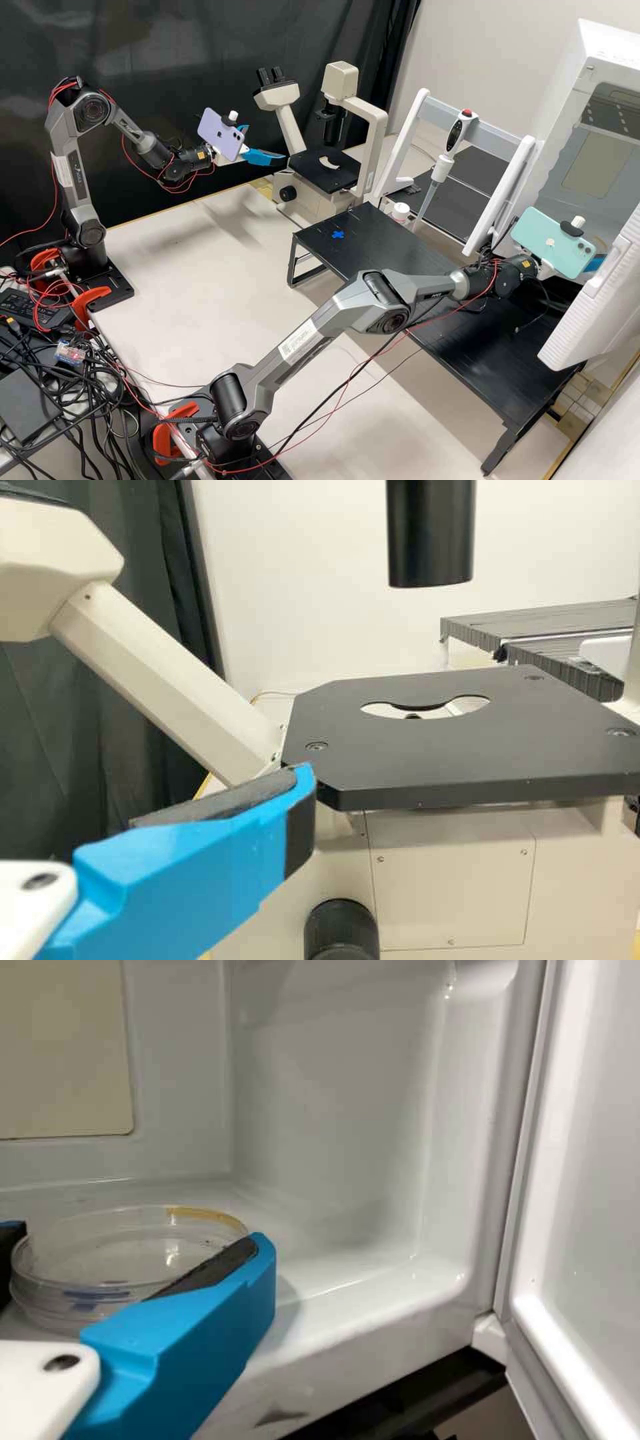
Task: Move the petri dish to the microscope
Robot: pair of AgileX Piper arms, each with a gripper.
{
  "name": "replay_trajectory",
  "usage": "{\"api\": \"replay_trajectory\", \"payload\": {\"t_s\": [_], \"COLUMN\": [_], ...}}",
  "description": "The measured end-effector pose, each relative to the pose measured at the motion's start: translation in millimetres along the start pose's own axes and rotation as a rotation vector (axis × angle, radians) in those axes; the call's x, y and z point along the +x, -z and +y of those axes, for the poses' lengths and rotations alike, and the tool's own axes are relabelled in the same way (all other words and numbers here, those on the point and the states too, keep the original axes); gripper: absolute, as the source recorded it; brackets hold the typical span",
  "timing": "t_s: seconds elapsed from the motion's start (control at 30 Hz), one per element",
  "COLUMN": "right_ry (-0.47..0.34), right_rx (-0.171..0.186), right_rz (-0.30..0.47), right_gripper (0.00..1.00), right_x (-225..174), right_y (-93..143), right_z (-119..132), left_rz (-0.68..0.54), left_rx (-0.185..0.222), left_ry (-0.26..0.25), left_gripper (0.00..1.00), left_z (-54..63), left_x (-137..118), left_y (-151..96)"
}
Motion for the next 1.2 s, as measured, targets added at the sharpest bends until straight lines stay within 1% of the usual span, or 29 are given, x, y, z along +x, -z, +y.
{"api": "replay_trajectory", "payload": {"t_s": [0.2, 0.4, 0.47, 0.67, 0.8, 0.83, 0.9, 0.97, 1.07, 1.13, 1.17, 1.2], "right_ry": [0.016, 0.030, 0.039, 0.034, 0.029, 0.033, 0.034, 0.027, 0.015, 0.011, 0.008, 0.009], "right_rx": [-0.021, -0.035, -0.047, -0.026, 0.000, 0.005, 0.000, 0.002, 0.023, 0.027, 0.019, 0.018], "right_rz": [0.024, 0.038, 0.046, 0.104, 0.142, 0.147, 0.160, 0.176, 0.205, 0.231, 0.259, 0.271], "right_gripper": [0.00, 0.00, 0.00, 0.00, 0.00, 0.00, 0.00, 0.00, 0.00, 0.00, 0.00, 0.00], "right_x": [-23.5, -63.0, -78.3, -116.6, -146.0, -154.2, -167.5, -184.7, -208.8, -226.6, -239.7, -245.8], "right_y": [-1.9, -1.0, -0.6, 3.4, 4.5, 4.2, 3.2, 2.3, 3.7, 8.6, 14.3, 16.8], "right_z": [11.0, 27.5, 31.7, 38.6, 38.2, 36.6, 34.2, 30.5, 22.9, 17.6, 14.2, 11.7], "left_rz": [0.000, 0.000, 0.000, 0.000, 0.000, 0.000, 0.000, 0.000, 0.000, 0.000, 0.000, 0.000], "left_rx": [0.000, 0.000, 0.000, 0.000, 0.000, 0.000, 0.000, 0.000, 0.000, 0.000, 0.000, 0.000], "left_ry": [0.000, 0.000, 0.000, 0.000, 0.000, 0.000, 0.000, 0.000, 0.000, 0.000, 0.000, 0.000], "left_gripper": [1.00, 1.00, 1.00, 1.00, 1.00, 1.00, 1.00, 1.00, 1.00, 1.00, 1.00, 1.00], "left_z": [0.0, 0.0, 0.0, 0.0, 0.0, 0.0, 0.0, 0.0, 0.0, 0.0, 0.0, 0.0], "left_x": [0.0, 0.0, 0.0, 0.0, 0.0, 0.0, 0.0, 0.0, 0.0, 0.0, 0.0, 0.0], "left_y": [0.0, 0.0, 0.0, 0.0, 0.0, 0.0, 0.0, 0.0, 0.0, 0.0, 0.0, 0.0]}}
